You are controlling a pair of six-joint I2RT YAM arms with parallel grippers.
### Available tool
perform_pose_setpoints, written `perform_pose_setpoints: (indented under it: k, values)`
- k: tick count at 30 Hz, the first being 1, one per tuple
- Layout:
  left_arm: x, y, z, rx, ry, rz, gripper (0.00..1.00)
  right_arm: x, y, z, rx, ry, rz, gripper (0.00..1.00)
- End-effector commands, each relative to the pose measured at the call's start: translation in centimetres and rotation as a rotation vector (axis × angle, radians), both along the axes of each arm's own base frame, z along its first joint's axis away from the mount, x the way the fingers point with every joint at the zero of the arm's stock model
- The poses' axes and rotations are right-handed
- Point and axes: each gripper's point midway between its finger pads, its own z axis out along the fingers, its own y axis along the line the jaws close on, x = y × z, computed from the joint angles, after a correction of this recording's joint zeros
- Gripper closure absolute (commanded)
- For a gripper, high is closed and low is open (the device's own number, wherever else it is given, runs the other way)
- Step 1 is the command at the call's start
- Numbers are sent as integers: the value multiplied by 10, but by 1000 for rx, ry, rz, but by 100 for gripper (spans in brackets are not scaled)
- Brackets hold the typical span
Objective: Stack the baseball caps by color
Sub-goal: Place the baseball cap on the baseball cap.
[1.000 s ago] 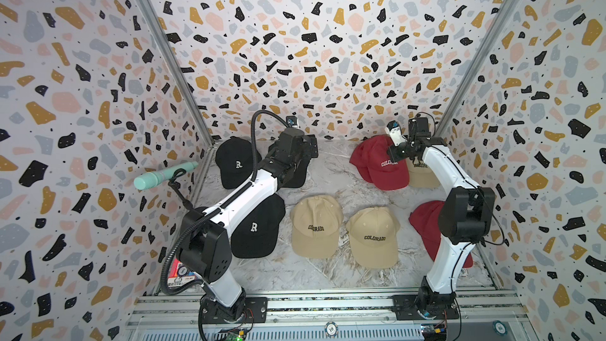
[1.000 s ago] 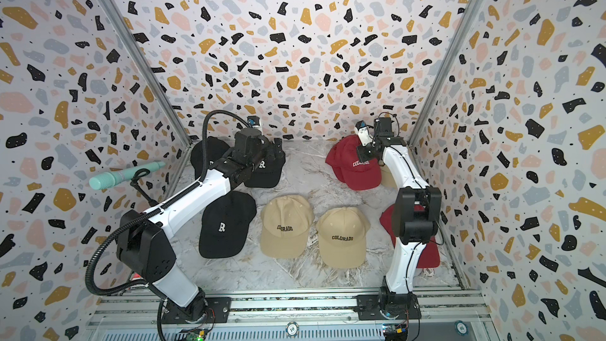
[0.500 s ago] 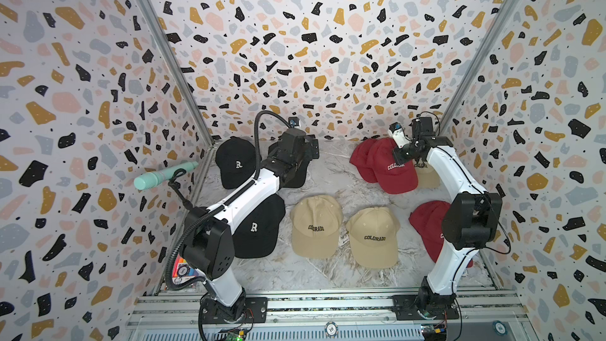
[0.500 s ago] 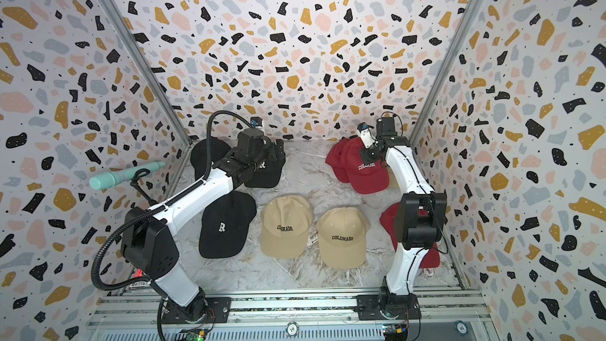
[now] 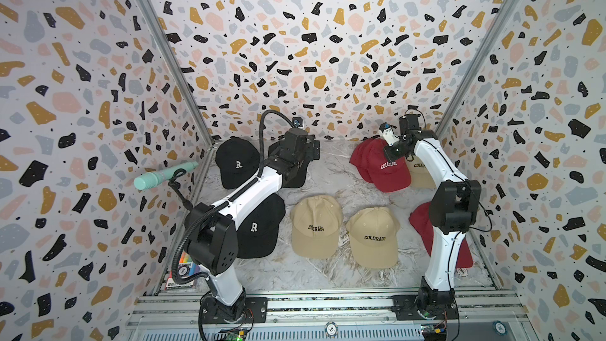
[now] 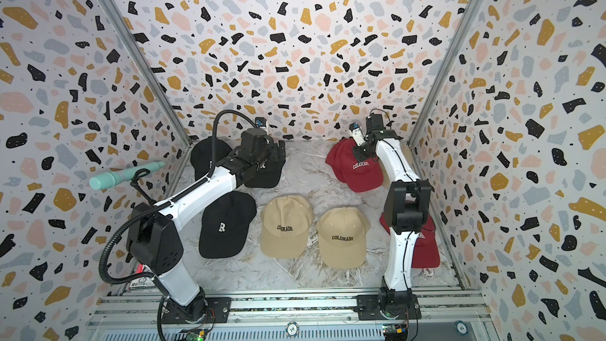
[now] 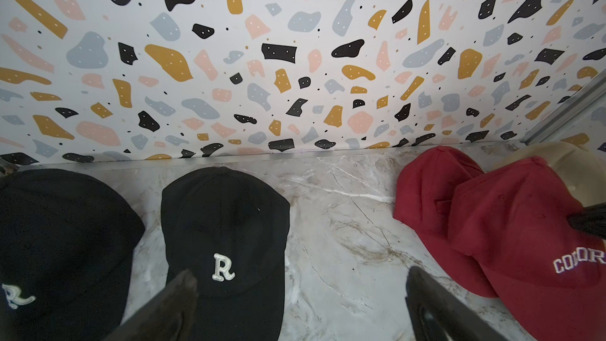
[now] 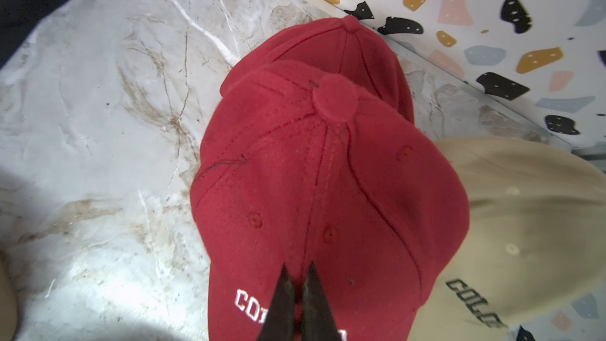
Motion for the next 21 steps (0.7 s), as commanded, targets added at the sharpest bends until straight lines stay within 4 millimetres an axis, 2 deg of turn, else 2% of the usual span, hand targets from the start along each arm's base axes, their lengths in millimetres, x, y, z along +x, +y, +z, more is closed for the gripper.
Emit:
perform_pose_setpoints:
  k: [1,13,21]
  values:
    - [1,1,14,30,-32,0,0,4,-1,9,5,12,-16,100]
    - [-5,15,10,97,-19,41,0,40,1,-32,18,35,-52,100]
    - [-5,22,10,129,-21,61,0,49,0,-44,46,28,-120,100]
